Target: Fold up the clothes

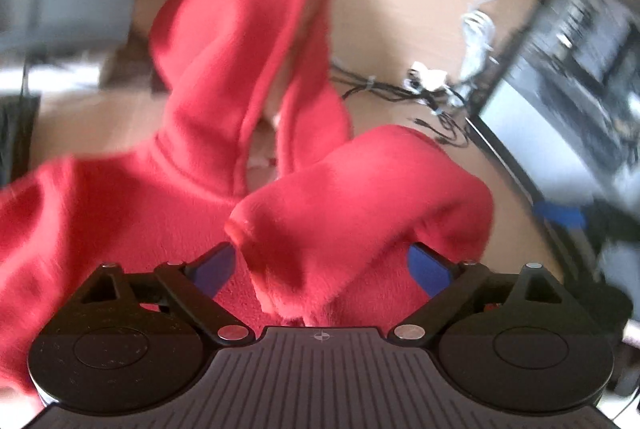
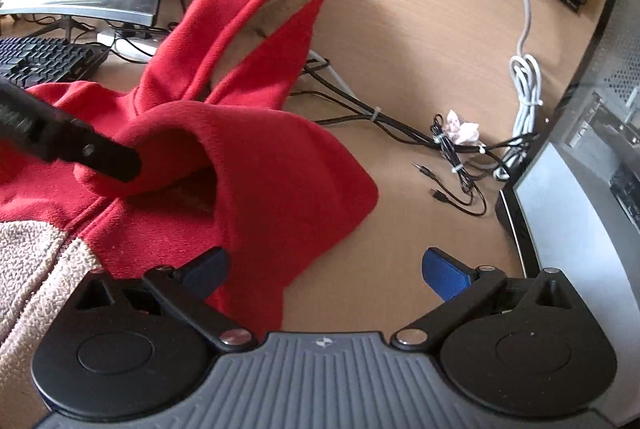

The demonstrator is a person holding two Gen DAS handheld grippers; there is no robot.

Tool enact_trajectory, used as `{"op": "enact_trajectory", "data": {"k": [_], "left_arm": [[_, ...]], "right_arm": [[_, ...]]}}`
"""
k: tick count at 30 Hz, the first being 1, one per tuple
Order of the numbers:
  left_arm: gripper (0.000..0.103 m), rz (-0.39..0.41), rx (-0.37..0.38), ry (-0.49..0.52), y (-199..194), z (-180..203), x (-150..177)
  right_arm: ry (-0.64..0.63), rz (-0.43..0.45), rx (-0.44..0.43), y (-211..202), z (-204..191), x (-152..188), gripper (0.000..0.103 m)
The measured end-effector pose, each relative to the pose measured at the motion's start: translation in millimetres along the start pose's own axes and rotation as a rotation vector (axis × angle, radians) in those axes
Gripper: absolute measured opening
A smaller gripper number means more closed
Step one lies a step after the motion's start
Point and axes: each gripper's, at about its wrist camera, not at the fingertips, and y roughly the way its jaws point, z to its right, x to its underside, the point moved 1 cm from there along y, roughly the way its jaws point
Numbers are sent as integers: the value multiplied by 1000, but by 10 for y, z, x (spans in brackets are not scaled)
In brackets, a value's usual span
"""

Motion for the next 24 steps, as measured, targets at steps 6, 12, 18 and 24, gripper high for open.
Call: {"op": "enact_trajectory", "data": {"k": [6,12,18,24], "left_arm": [[96,65,-172,338,40,294,102],[58,144,-281,650,76,521,190],[34,221,-487,788,-152,362,173],[66,201,-607,659,-580,-46,190]], "right_arm": [[8,-16,2,68,-24,-20,103],[-30,-22,17,39,-54,-39,103],[-30,-26,13,-5,-61,-61,103],[-40,-11,-18,-66,-181,-117,103]]}}
